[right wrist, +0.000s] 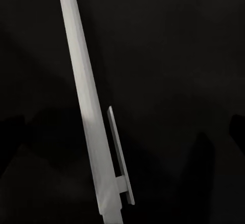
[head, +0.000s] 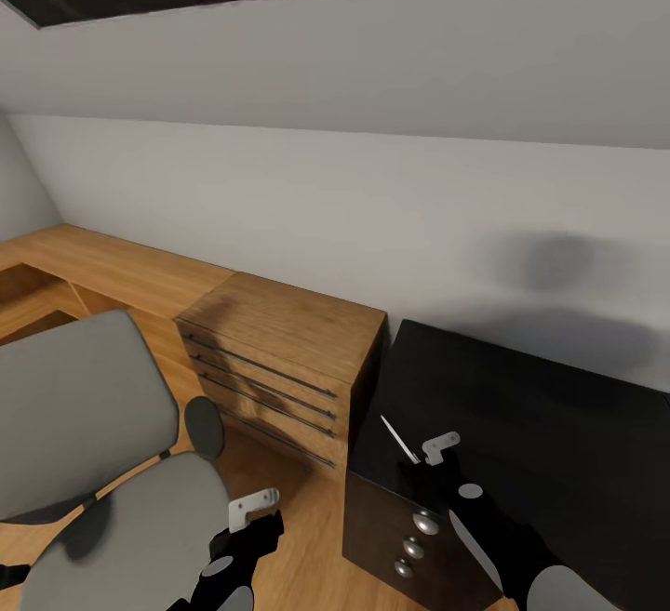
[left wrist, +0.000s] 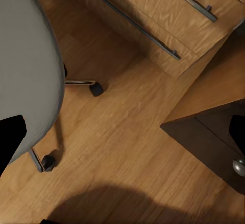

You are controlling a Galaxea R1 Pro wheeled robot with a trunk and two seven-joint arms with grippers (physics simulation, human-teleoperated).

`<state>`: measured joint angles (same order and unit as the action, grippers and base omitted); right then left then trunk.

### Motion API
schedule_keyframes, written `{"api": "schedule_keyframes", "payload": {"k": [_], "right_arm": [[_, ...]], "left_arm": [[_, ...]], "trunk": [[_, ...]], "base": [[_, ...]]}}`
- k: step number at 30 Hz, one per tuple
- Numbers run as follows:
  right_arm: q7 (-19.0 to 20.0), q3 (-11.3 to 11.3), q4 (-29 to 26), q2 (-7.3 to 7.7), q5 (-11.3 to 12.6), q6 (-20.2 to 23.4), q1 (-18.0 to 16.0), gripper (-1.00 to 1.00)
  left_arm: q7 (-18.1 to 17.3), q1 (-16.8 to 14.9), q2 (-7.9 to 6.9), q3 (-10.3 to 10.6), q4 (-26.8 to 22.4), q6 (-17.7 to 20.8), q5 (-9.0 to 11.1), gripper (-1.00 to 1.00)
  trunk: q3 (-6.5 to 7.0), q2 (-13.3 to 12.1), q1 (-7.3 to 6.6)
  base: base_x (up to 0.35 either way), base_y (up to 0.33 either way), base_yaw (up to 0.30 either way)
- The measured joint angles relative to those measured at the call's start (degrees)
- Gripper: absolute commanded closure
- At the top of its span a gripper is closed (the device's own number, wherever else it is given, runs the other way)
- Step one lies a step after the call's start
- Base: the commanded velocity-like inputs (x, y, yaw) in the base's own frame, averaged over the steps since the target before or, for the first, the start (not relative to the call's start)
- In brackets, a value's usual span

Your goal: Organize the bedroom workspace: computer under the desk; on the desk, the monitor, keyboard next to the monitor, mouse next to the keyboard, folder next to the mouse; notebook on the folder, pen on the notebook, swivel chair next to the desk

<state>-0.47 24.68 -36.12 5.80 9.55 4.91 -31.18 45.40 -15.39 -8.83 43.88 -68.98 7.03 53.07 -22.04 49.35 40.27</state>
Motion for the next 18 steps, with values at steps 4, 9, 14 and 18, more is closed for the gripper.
{"api": "schedule_keyframes", "payload": {"k": [4, 9, 14, 18], "right_arm": [[0.0, 0.0, 0.0, 0.0, 0.0, 0.0, 0.0, -1.0], [0.0, 0.0, 0.0, 0.0, 0.0, 0.0, 0.0, -1.0], [0.0, 0.0, 0.0, 0.0, 0.0, 0.1, 0.0, 1.0], [0.0, 0.0, -0.1, 0.0, 0.0, 0.1, 0.0, 1.0]], "left_arm": [[0.0, 0.0, 0.0, 0.0, 0.0, 0.0, 0.0, -1.0], [0.0, 0.0, 0.0, 0.0, 0.0, 0.0, 0.0, -1.0], [0.0, 0.0, 0.0, 0.0, 0.0, 0.0, 0.0, -1.0], [0.0, 0.0, 0.0, 0.0, 0.0, 0.0, 0.0, -1.0]], "trunk": [[0.0, 0.0, 0.0], [0.0, 0.0, 0.0], [0.0, 0.0, 0.0], [0.0, 0.0, 0.0]], "base": [[0.003, 0.0, 0.0], [0.0, 0.0, 0.0], [0.0, 0.0, 0.0], [0.0, 0.0, 0.0]]}}
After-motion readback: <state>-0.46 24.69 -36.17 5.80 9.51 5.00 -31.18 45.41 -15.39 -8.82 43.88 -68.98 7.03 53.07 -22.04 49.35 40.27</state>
